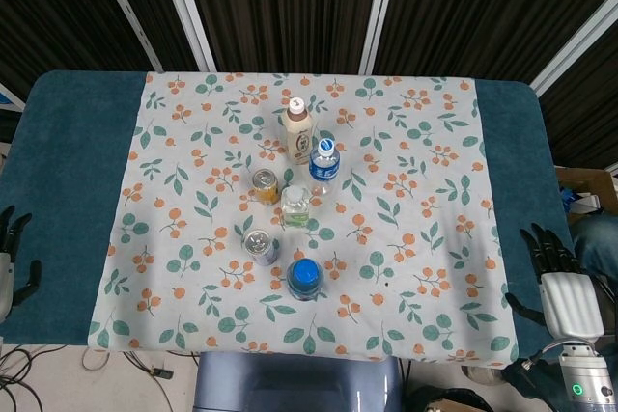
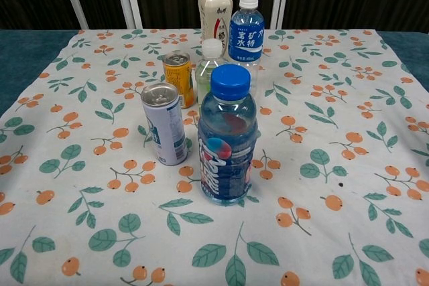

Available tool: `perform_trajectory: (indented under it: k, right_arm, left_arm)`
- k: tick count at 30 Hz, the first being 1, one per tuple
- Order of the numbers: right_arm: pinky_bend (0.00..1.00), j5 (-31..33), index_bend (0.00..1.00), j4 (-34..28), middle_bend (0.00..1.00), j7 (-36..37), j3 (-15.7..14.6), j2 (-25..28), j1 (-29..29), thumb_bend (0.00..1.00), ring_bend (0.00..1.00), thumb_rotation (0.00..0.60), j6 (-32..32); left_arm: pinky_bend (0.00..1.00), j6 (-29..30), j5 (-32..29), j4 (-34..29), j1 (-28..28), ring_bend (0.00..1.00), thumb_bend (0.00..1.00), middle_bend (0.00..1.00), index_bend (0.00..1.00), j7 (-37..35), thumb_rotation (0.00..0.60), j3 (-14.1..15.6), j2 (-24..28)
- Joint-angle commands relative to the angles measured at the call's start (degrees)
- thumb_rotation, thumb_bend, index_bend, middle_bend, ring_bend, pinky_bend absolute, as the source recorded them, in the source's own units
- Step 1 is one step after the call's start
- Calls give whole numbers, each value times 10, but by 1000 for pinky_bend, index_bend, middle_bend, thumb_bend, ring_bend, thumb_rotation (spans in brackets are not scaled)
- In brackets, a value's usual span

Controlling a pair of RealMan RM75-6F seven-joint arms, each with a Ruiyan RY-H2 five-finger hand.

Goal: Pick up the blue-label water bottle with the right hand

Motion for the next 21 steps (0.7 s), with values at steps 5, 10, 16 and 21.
perform_trajectory:
  k: [5,10,16,21]
  right_arm:
    - [187,4,11,-1,14,1,1,1,0,228,0,600,-3]
    - [187,4,11,-1,13,5,0,2,1,228,0,600,-5]
    - [187,8,11,1,14,20,1,6,2,217,0,600,-9]
    - [187,8,12,-2,14,76,-6,22,2,207,0,600,-26]
  left_arm:
    - [0,-1,-1,0,-1,42,475,0,110,1,600,0,0]
    - [0,-1,-1,0,0,42,474,0,110,0,600,0,0]
    - [0,-2,-3,-3,0,42,475,0,110,-2,600,-1,0]
    - [0,-5,-6,-7,-1,42,474,0,110,-7,600,-3,1]
